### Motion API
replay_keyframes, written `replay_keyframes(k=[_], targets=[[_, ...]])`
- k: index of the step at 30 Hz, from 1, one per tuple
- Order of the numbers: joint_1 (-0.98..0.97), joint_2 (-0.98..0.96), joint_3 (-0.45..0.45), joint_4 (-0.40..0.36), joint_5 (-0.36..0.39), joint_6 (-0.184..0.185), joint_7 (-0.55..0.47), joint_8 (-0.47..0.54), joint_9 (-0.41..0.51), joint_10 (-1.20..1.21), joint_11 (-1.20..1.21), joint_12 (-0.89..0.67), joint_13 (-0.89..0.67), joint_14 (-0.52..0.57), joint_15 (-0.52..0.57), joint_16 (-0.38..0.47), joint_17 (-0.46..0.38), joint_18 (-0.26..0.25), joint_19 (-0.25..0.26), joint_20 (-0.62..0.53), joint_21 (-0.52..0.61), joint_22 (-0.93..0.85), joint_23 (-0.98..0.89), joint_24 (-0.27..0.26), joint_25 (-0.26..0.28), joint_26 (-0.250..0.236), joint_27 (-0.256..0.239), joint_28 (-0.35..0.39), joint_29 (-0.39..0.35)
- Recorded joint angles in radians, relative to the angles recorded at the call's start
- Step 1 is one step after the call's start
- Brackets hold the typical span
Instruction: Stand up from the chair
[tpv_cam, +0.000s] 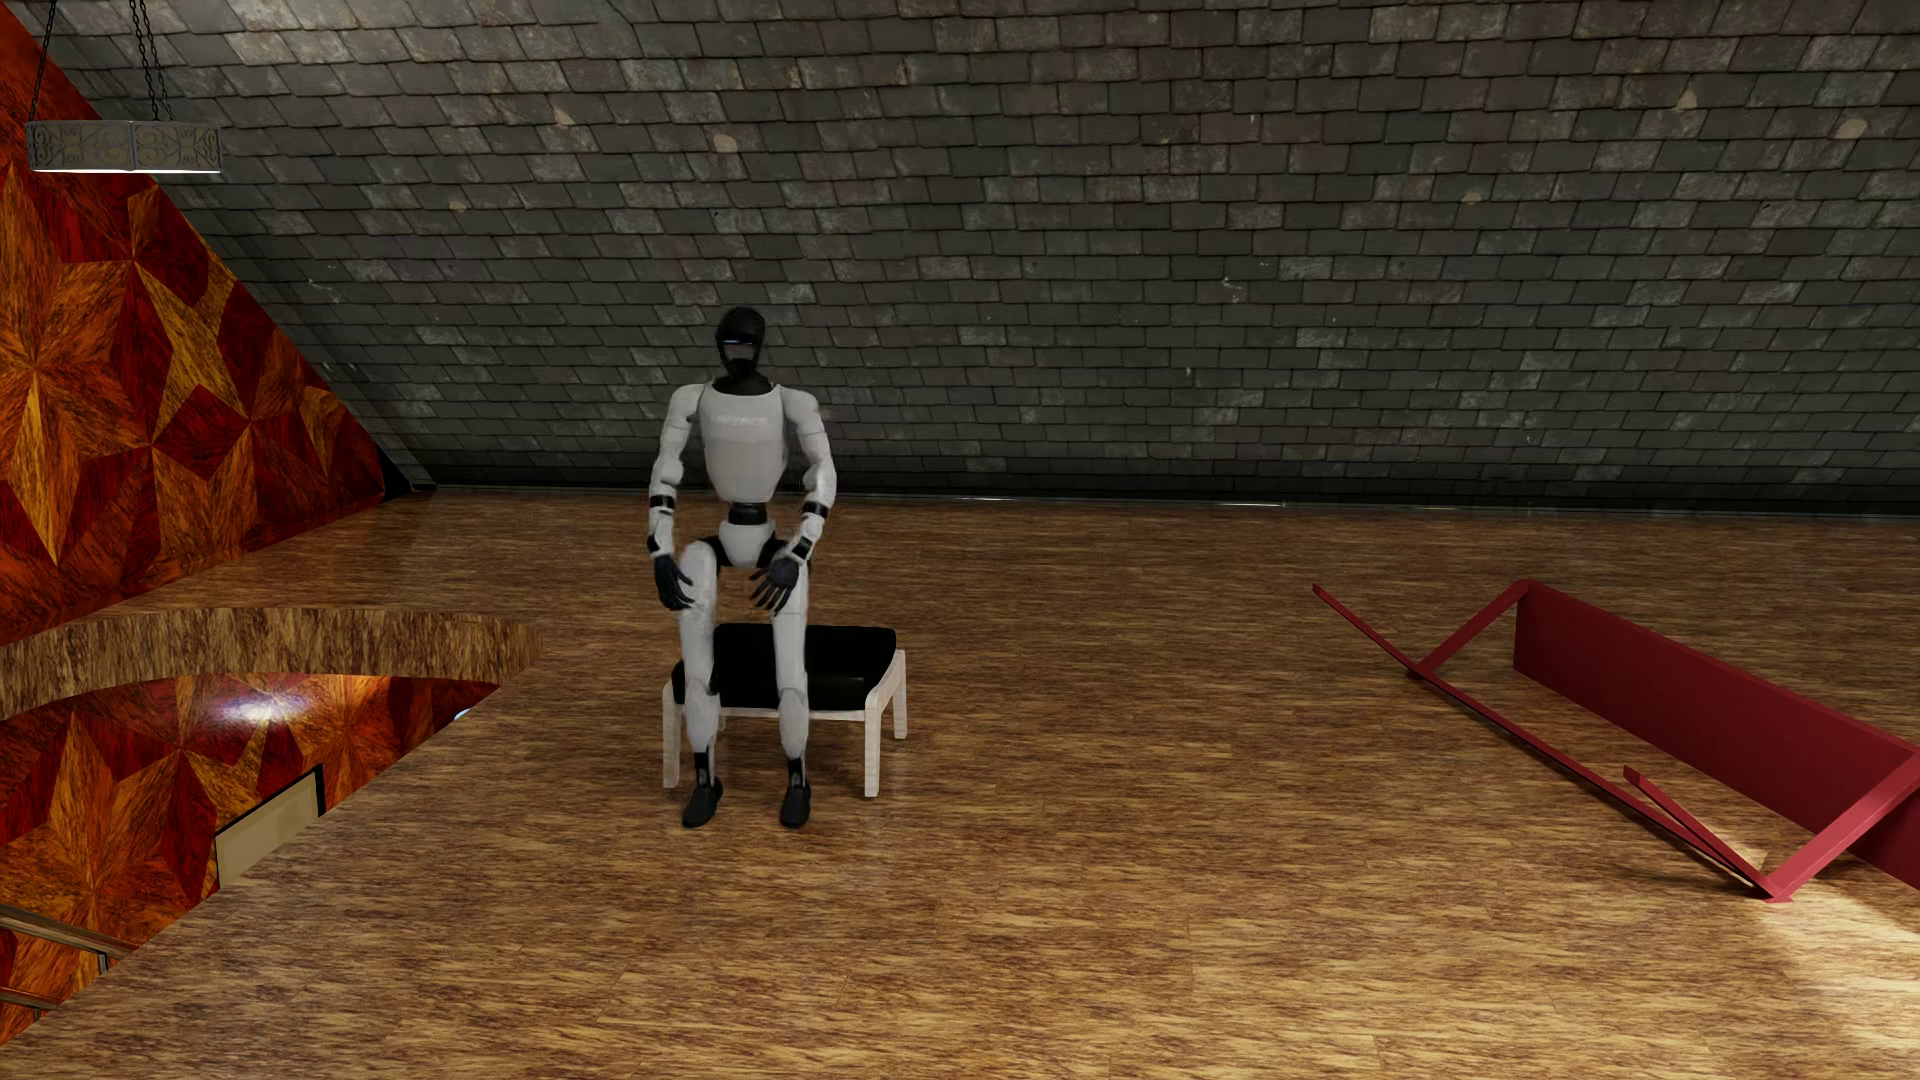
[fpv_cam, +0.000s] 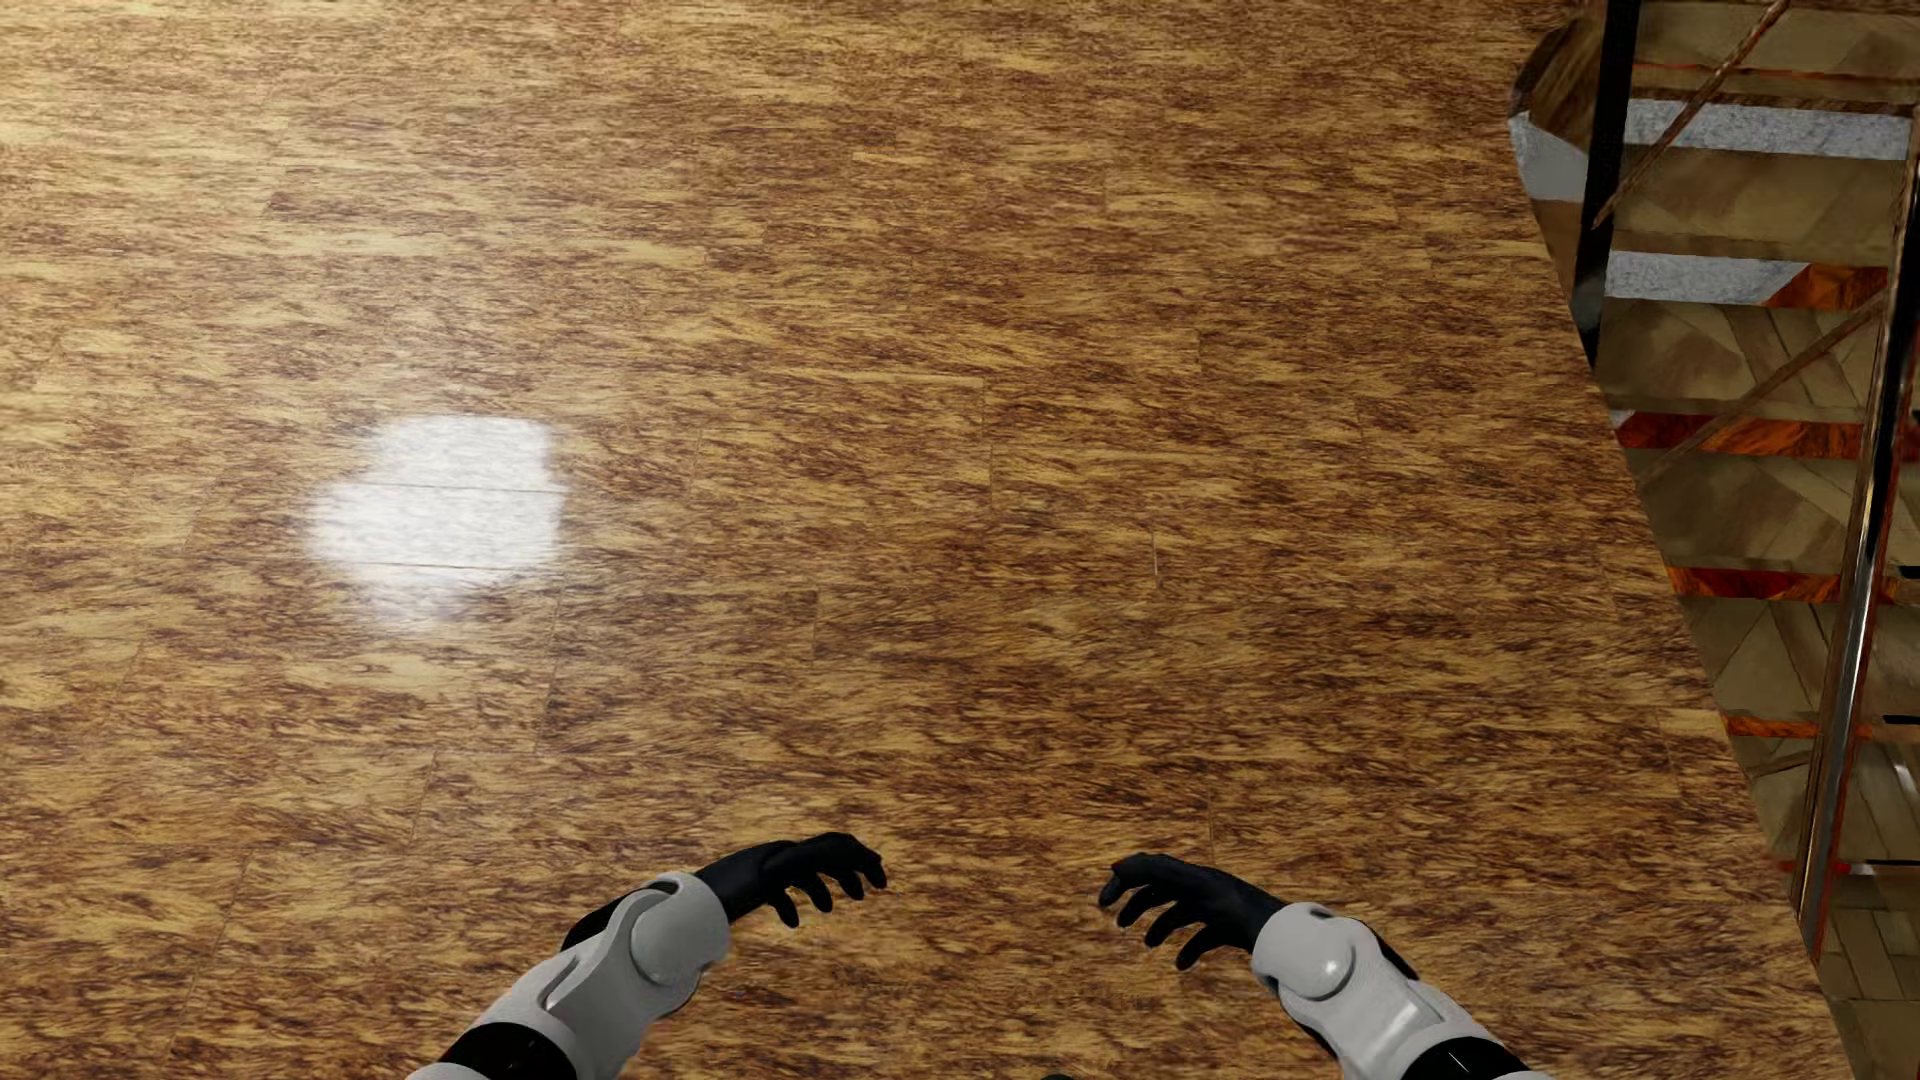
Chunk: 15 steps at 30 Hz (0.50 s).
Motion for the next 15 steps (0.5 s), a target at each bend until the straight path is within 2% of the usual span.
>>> replay_keyframes(k=[2, 3, 4, 5, 6, 7, 9, 11, 13, 15], targets=[[0.093, 0.075, 0.006, -0.002, -0.001, -0.004, 0.026, -0.021, -0.079, -0.065, -0.028, 0.097, 0.091, -0.004, -0.021, 0.028, -0.013, 0.0, 0.009, 0.09, -0.071, -0.003, 0.02, -0.023, 0.015, -0.008, -0.011, 0.021, -0.032], [0.161, 0.147, 0.01, -0.003, 0.0, -0.004, 0.047, -0.031, -0.086, -0.1, -0.06, 0.135, 0.127, -0.004, -0.028, 0.027, -0.016, -0.005, 0.018, 0.144, -0.102, 0.029, 0.047, -0.032, 0.022, -0.009, -0.021, 0.041, -0.045], [0.208, 0.175, 0.015, -0.002, 0.004, -0.015, 0.058, -0.039, -0.11, -0.135, -0.069, 0.165, 0.153, -0.004, -0.033, 0.022, -0.011, 0.0, 0.019, 0.18, -0.12, 0.089, 0.08, -0.048, 0.027, 0.013, -0.016, 0.094, -0.055], [0.262, 0.243, 0.018, -0.005, 0.004, -0.006, 0.08, -0.048, -0.111, -0.141, -0.105, 0.189, 0.17, -0.017, -0.028, 0.006, -0.01, -0.01, 0.03, 0.216, -0.136, 0.156, 0.14, -0.071, 0.026, 0.023, -0.013, 0.102, -0.059], [0.266, 0.249, 0.02, 0.001, 0.006, -0.014, 0.08, -0.052, -0.142, -0.138, -0.102, 0.202, 0.177, -0.029, -0.041, 0.001, -0.002, -0.006, 0.031, 0.228, -0.142, 0.225, 0.182, -0.082, 0.02, 0.059, 0.004, 0.135, -0.052], [0.281, 0.269, 0.022, 0.005, 0.004, -0.016, 0.086, -0.056, -0.152, -0.134, -0.105, 0.21, 0.185, -0.041, -0.051, -0.003, 0.003, -0.013, 0.038, 0.241, -0.156, 0.284, 0.22, -0.081, 0.012, 0.072, 0.01, 0.133, -0.043], [0.29, 0.282, 0.024, 0.013, 0.002, -0.022, 0.084, -0.057, -0.174, -0.129, -0.104, 0.23, 0.211, -0.051, -0.064, -0.001, 0.013, -0.023, 0.042, 0.238, -0.18, 0.368, 0.264, -0.044, 0.001, 0.083, 0.018, 0.114, -0.045], [0.294, 0.289, 0.023, 0.013, 0.004, -0.022, 0.09, -0.063, -0.179, -0.13, -0.105, 0.254, 0.231, -0.052, -0.067, 0.01, 0.015, -0.023, 0.042, 0.239, -0.196, 0.384, 0.269, -0.001, 0.006, 0.073, 0.02, 0.072, -0.04], [0.292, 0.287, 0.024, 0.013, 0.003, -0.024, 0.089, -0.064, -0.185, -0.13, -0.105, 0.282, 0.245, -0.052, -0.068, 0.03, 0.015, -0.023, 0.042, 0.251, -0.194, 0.348, 0.242, -0.001, 0.005, 0.054, 0.01, 0.033, -0.018], [0.29, 0.285, 0.026, 0.012, 0.002, -0.024, 0.085, -0.062, -0.183, -0.13, -0.105, 0.292, 0.247, -0.051, -0.069, 0.034, 0.022, -0.021, 0.041, 0.259, -0.184, 0.317, 0.213, -0.008, 0.005, 0.046, 0.003, 0.031, -0.016]])
